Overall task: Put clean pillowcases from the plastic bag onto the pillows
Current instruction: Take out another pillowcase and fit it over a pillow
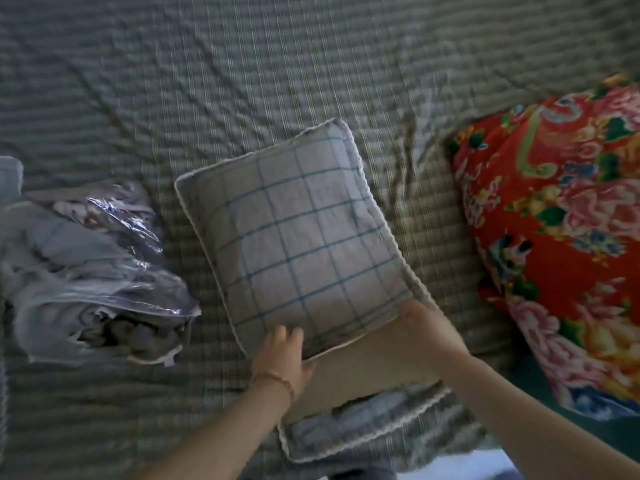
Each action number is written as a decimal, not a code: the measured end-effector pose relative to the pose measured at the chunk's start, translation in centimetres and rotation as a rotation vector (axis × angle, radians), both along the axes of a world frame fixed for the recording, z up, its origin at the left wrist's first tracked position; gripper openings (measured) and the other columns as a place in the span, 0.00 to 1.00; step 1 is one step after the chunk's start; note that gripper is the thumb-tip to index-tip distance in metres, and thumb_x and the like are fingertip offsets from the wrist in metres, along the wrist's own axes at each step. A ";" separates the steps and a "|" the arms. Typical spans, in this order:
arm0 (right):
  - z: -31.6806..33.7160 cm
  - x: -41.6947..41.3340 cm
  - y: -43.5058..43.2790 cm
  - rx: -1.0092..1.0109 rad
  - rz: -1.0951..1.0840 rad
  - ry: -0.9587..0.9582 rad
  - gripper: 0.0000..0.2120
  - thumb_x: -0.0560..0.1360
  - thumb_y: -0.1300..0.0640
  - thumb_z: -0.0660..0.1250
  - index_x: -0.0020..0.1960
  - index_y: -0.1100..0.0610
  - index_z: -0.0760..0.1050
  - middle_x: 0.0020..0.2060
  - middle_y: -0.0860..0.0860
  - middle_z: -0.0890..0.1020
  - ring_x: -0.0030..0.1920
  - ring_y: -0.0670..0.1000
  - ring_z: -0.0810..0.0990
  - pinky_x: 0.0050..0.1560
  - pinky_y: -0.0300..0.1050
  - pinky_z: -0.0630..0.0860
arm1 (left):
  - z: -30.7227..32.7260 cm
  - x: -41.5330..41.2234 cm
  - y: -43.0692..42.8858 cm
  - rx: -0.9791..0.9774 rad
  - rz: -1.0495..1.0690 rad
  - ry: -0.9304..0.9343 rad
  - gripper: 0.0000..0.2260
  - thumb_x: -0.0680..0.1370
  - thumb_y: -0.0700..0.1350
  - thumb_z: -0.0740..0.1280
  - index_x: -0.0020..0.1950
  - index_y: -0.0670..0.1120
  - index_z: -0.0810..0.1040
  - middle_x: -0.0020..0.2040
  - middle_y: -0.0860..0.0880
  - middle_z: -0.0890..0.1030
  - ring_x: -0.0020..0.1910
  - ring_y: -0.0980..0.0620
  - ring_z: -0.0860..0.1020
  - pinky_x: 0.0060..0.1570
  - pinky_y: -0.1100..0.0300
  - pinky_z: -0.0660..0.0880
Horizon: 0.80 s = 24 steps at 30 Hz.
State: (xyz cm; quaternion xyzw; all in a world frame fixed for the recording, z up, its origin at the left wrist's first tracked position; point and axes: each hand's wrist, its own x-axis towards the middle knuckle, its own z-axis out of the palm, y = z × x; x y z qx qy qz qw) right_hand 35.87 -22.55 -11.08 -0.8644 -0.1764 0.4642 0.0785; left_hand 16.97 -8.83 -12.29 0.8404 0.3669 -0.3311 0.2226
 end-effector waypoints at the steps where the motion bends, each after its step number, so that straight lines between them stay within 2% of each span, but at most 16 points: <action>1: -0.9 -0.8 0.6 0.017 0.203 -0.033 0.16 0.78 0.53 0.57 0.66 0.51 0.69 0.62 0.54 0.71 0.62 0.56 0.70 0.61 0.49 0.68 | -0.7 -0.7 -0.7 0.007 -0.046 0.045 0.19 0.74 0.56 0.64 0.62 0.50 0.68 0.60 0.47 0.67 0.61 0.46 0.68 0.58 0.54 0.70; 2: -1.6 -1.5 1.4 -0.028 0.389 -0.082 0.20 0.77 0.53 0.60 0.69 0.50 0.65 0.65 0.53 0.67 0.65 0.56 0.67 0.64 0.50 0.65 | -1.0 -1.0 -1.2 0.041 -0.073 0.050 0.19 0.73 0.56 0.67 0.60 0.51 0.69 0.58 0.47 0.69 0.58 0.45 0.70 0.54 0.52 0.73; 4: -3.3 -2.3 2.1 -0.092 0.634 -0.194 0.27 0.74 0.51 0.64 0.71 0.51 0.60 0.66 0.54 0.64 0.68 0.57 0.63 0.66 0.51 0.61 | -2.2 -1.2 -1.8 0.142 -0.127 -0.073 0.15 0.63 0.51 0.75 0.45 0.48 0.77 0.43 0.46 0.76 0.42 0.45 0.77 0.33 0.53 0.76; 6: -4.6 -2.7 2.7 -0.003 0.721 -0.289 0.28 0.62 0.49 0.74 0.59 0.55 0.73 0.56 0.57 0.73 0.58 0.60 0.73 0.58 0.53 0.70 | -3.0 -0.8 -1.7 0.219 -0.141 -0.246 0.08 0.60 0.45 0.72 0.32 0.47 0.74 0.29 0.48 0.73 0.27 0.47 0.75 0.21 0.60 0.69; 8: -5.9 -2.1 2.8 0.069 0.750 -0.364 0.21 0.47 0.54 0.80 0.37 0.55 0.78 0.37 0.54 0.78 0.38 0.58 0.80 0.40 0.48 0.77 | -3.1 0.0 -1.2 0.195 -0.032 -0.445 0.06 0.64 0.44 0.65 0.34 0.47 0.69 0.25 0.49 0.71 0.23 0.49 0.74 0.19 0.61 0.65; 9: -6.3 -1.6 2.5 0.092 0.746 -0.399 0.17 0.46 0.57 0.79 0.32 0.54 0.77 0.32 0.52 0.77 0.32 0.56 0.79 0.34 0.46 0.76 | -2.8 0.5 -1.3 0.171 0.003 -0.546 0.06 0.65 0.45 0.62 0.36 0.47 0.66 0.25 0.50 0.71 0.23 0.51 0.73 0.20 0.61 0.65; 11: -6.4 -0.5 1.5 0.120 0.768 -0.384 0.06 0.53 0.57 0.72 0.27 0.54 0.75 0.26 0.51 0.75 0.25 0.55 0.77 0.27 0.42 0.74 | -2.6 0.6 -2.8 0.106 -0.066 -0.640 0.05 0.64 0.44 0.59 0.37 0.48 0.64 0.23 0.51 0.71 0.22 0.53 0.71 0.19 0.63 0.64; 12: -6.7 0.0 0.5 0.170 0.811 -0.406 0.03 0.56 0.56 0.65 0.26 0.55 0.74 0.25 0.51 0.74 0.23 0.54 0.75 0.24 0.41 0.73 | -2.6 0.4 -3.8 0.063 -0.140 -0.648 0.04 0.63 0.42 0.60 0.35 0.48 0.66 0.23 0.52 0.70 0.22 0.53 0.71 0.19 0.63 0.63; 13: -6.9 0.2 -0.5 0.197 0.844 -0.435 0.07 0.58 0.56 0.60 0.24 0.55 0.74 0.24 0.52 0.74 0.22 0.54 0.75 0.23 0.41 0.72 | -2.5 0.0 -4.6 0.018 -0.221 -0.603 0.05 0.61 0.41 0.64 0.33 0.48 0.69 0.24 0.52 0.71 0.23 0.53 0.72 0.19 0.64 0.63; 14: -6.9 0.4 -1.5 0.215 0.860 -0.467 0.09 0.59 0.58 0.58 0.24 0.56 0.75 0.25 0.53 0.74 0.23 0.54 0.76 0.24 0.42 0.74 | -2.8 -0.4 -5.0 -0.008 -0.294 -0.510 0.06 0.61 0.40 0.69 0.34 0.47 0.73 0.28 0.51 0.74 0.27 0.53 0.75 0.21 0.63 0.66; 15: -6.4 0.4 -2.2 0.143 0.858 -0.457 0.08 0.61 0.61 0.59 0.28 0.56 0.77 0.29 0.53 0.77 0.29 0.56 0.78 0.29 0.45 0.77 | -2.9 -0.9 -4.9 -0.043 -0.307 -0.364 0.08 0.64 0.38 0.70 0.41 0.46 0.76 0.37 0.48 0.77 0.36 0.51 0.77 0.28 0.61 0.71; 16: -5.9 0.3 -2.8 0.067 0.821 -0.443 0.09 0.64 0.64 0.61 0.37 0.55 0.79 0.39 0.54 0.78 0.40 0.57 0.80 0.40 0.50 0.79 | -3.6 -1.6 -4.7 -0.080 -0.247 -0.220 0.10 0.70 0.36 0.67 0.50 0.45 0.75 0.47 0.46 0.76 0.47 0.48 0.76 0.39 0.57 0.74; 18: -5.9 -1.0 -4.9 -0.115 0.523 -0.378 0.16 0.72 0.64 0.60 0.59 0.53 0.70 0.60 0.54 0.69 0.62 0.57 0.68 0.63 0.51 0.67 | -4.0 -2.8 -4.4 -0.090 0.056 -0.054 0.15 0.75 0.33 0.60 0.59 0.45 0.70 0.59 0.47 0.70 0.58 0.48 0.70 0.53 0.56 0.70; 20: -5.1 -2.5 -5.7 -0.218 0.121 -0.232 0.22 0.74 0.61 0.59 0.68 0.56 0.62 0.66 0.56 0.62 0.66 0.57 0.61 0.68 0.51 0.61 | -3.4 -3.6 -4.8 -0.061 0.468 -0.043 0.14 0.75 0.37 0.64 0.59 0.44 0.69 0.60 0.47 0.69 0.56 0.50 0.70 0.56 0.60 0.69; 22: -4.8 -3.3 -6.1 -0.178 -0.233 -0.068 0.28 0.75 0.56 0.63 0.72 0.60 0.58 0.68 0.59 0.63 0.66 0.59 0.63 0.65 0.51 0.64 | -3.3 -4.3 -5.2 -0.017 0.872 0.032 0.20 0.73 0.44 0.69 0.61 0.40 0.69 0.60 0.42 0.71 0.57 0.47 0.71 0.56 0.58 0.69; 24: -5.2 -3.7 -5.9 -0.181 -0.369 0.055 0.42 0.69 0.47 0.72 0.74 0.61 0.56 0.69 0.58 0.65 0.66 0.59 0.66 0.62 0.52 0.68 | -4.2 -5.0 -5.3 -0.141 1.187 0.130 0.26 0.70 0.46 0.72 0.62 0.35 0.69 0.60 0.39 0.74 0.58 0.42 0.74 0.56 0.54 0.72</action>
